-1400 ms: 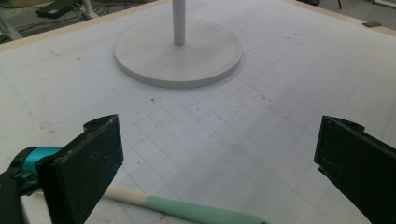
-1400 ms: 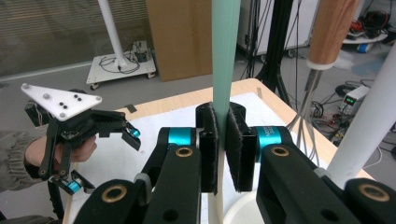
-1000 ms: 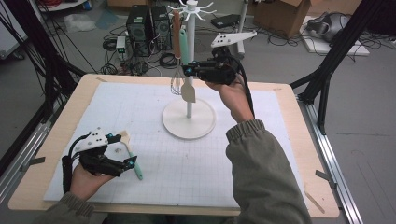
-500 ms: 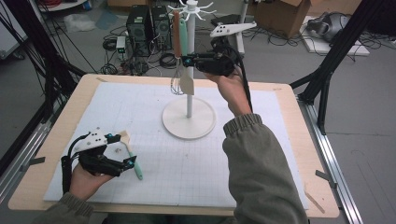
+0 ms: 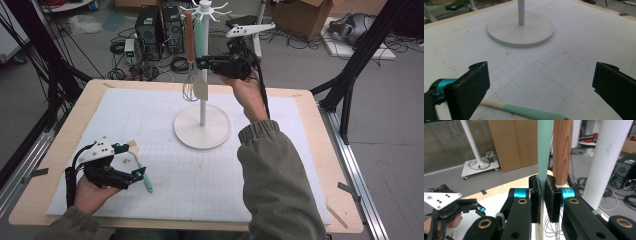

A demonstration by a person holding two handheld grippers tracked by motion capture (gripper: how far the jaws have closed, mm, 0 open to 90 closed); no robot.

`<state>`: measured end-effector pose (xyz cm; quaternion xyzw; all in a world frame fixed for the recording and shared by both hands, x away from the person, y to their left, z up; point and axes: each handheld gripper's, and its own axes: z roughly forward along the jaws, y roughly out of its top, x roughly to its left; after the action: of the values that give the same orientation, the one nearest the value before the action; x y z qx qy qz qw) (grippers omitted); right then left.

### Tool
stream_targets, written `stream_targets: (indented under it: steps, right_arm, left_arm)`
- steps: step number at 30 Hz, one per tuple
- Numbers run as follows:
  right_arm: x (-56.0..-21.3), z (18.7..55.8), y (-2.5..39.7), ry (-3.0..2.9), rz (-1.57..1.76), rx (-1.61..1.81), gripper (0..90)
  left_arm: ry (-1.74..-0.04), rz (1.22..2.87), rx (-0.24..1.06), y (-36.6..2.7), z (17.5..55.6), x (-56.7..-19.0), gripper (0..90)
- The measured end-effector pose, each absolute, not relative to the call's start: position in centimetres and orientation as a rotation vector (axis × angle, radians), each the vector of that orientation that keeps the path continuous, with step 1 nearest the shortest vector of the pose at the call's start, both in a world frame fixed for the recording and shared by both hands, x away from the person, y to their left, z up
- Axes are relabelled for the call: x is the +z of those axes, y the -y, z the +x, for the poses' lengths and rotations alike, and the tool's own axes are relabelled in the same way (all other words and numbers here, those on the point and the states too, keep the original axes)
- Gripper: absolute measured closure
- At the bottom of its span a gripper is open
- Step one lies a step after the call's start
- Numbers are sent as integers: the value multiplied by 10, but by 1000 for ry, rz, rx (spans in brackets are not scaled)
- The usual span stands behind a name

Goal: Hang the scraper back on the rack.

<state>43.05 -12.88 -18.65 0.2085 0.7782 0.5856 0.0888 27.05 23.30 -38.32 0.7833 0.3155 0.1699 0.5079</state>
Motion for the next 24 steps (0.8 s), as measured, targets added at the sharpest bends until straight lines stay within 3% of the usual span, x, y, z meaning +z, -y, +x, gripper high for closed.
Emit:
stream_targets:
  steps: [6, 24]
  right_arm:
    - [-189, 432, 130, -2302, 653, 1743, 829]
    - [-185, 419, 149, -2235, 673, 1672, 563]
  left_arm:
    - [-760, 1888, 411, -234, 271, -383, 17]
    - [-773, 1886, 424, -239, 272, -383, 17]
